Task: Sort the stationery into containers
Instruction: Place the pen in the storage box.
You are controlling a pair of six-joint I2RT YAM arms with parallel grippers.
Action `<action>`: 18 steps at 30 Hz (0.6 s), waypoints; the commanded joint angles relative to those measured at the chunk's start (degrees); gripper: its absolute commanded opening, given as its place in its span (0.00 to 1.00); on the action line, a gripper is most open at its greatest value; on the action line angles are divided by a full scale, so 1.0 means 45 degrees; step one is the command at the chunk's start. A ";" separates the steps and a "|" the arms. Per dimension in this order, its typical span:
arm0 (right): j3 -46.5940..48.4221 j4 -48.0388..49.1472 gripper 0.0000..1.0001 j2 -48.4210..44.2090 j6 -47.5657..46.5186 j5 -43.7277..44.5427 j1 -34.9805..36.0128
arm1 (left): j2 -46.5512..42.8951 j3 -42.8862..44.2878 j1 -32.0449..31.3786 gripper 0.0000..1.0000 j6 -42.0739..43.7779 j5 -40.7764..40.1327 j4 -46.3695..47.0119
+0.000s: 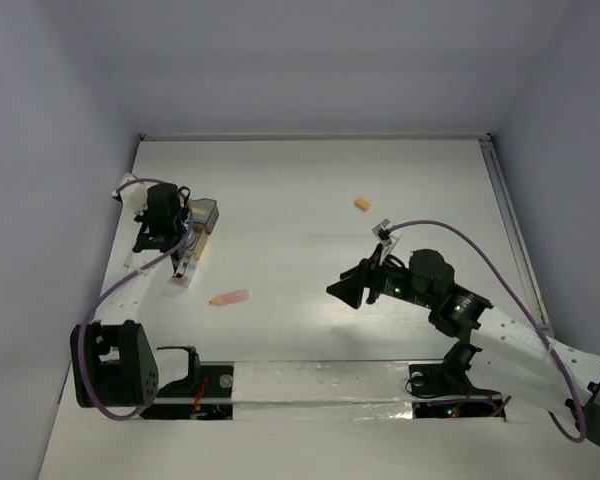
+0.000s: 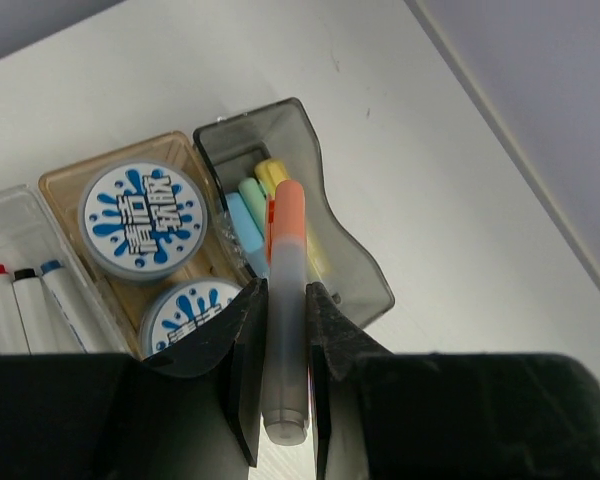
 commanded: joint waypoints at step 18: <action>0.0017 0.0396 0.72 0.0208 -0.0265 -0.0973 -0.0084 | 0.3742 0.2967 -0.0070 0.00 0.1267 -0.1525 -0.0275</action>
